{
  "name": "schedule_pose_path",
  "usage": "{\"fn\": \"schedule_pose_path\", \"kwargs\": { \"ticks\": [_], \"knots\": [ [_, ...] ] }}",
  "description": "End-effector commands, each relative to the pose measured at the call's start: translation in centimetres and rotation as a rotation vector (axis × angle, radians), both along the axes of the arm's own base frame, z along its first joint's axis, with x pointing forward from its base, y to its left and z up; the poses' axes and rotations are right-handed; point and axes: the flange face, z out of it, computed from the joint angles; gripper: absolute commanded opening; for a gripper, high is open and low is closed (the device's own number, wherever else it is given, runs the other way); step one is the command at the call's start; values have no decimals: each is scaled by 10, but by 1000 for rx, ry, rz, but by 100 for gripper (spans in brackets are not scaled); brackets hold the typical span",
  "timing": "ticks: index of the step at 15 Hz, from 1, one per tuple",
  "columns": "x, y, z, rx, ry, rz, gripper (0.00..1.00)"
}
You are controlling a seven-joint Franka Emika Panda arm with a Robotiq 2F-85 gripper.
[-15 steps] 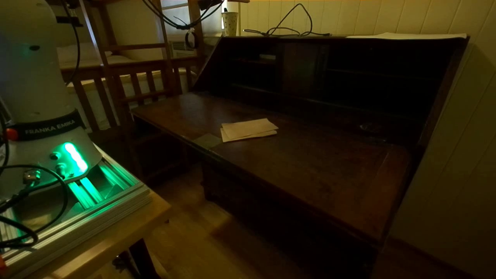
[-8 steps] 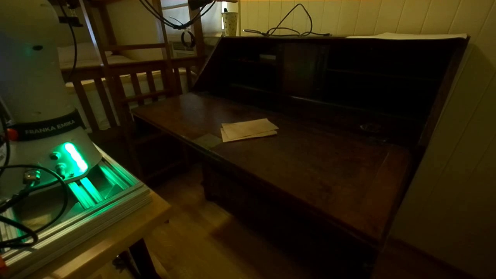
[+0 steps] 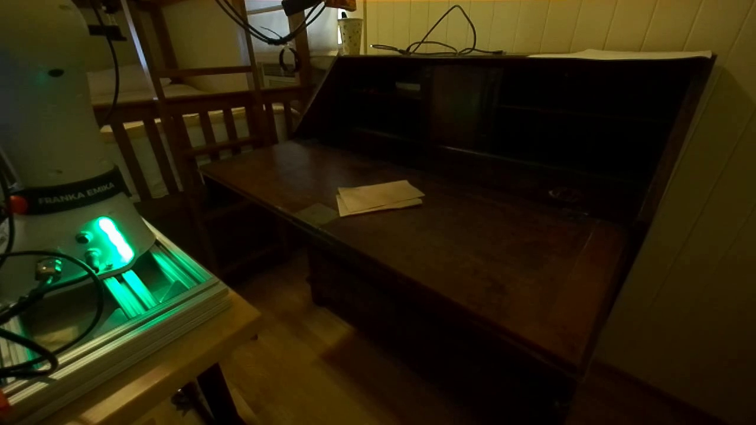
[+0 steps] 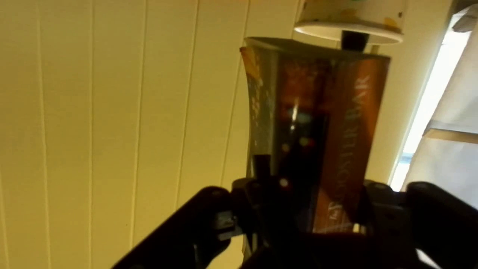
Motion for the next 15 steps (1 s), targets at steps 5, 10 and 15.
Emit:
{"fn": "schedule_pose_path", "kwargs": {
  "ticks": [5,10,15],
  "knots": [
    [12,-20,-10,-84,54,1,35],
    [16,11,5,-29,88,106,10],
    [17,4,19,59,54,80,10]
  ]
}}
